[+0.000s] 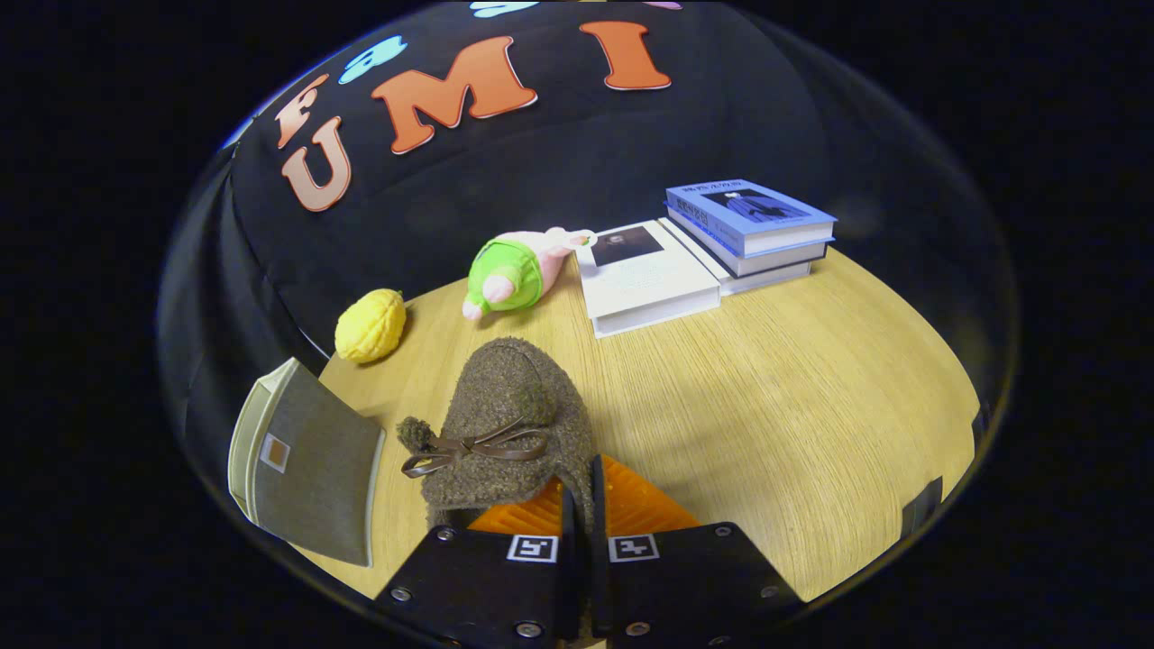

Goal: Open the storage box then place both shoes into the box .Put the left shoe in first, then the right shoe, with the right side of both shoes facing outward in a uniform manner.

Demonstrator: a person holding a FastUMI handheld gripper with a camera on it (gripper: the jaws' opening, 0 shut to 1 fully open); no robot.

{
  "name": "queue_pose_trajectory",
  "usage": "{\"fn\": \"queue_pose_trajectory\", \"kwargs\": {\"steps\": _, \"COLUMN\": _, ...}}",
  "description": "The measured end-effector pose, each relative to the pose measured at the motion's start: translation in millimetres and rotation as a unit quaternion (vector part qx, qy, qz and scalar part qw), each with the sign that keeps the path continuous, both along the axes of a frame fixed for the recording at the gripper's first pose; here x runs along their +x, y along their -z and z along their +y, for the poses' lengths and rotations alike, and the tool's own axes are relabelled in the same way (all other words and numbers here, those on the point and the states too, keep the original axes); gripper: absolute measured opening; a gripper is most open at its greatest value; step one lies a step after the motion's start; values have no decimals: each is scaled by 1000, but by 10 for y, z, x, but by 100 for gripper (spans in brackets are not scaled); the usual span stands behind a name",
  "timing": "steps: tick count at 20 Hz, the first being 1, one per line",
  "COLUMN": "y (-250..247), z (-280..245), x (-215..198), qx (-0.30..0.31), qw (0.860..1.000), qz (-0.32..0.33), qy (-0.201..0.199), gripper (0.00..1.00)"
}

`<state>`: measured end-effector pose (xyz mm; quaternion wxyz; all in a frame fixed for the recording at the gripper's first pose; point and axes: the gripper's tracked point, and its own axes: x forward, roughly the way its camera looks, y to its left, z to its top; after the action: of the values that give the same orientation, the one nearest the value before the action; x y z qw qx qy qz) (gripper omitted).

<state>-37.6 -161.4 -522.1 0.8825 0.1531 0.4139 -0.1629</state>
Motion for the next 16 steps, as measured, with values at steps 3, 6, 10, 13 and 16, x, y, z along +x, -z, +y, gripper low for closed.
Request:
{"fn": "queue_pose_trajectory", "kwargs": {"steps": 3, "y": -330, "z": 376, "x": 140, "qx": 22, "qw": 999, "qz": -33, "qy": -14, "gripper": 6}}
{"fn": "queue_pose_trajectory", "kwargs": {"steps": 6, "y": -628, "z": 823, "x": 289, "qx": 51, "qw": 996, "qz": -61, "qy": -37, "gripper": 6}}
{"fn": "queue_pose_trajectory", "kwargs": {"steps": 10, "y": -974, "z": 1430, "x": 480, "qx": 73, "qw": 990, "qz": -87, "qy": -78, "gripper": 6}}
{"fn": "queue_pose_trajectory", "kwargs": {"steps": 13, "y": -1132, "z": 1824, "x": 600, "qx": 83, "qw": 987, "qz": -92, "qy": -104, "gripper": 6}}
{"fn": "queue_pose_trajectory", "kwargs": {"steps": 16, "y": -1152, "z": 2163, "x": 761, "qx": 87, "qw": 985, "qz": -91, "qy": -119, "gripper": 6}}
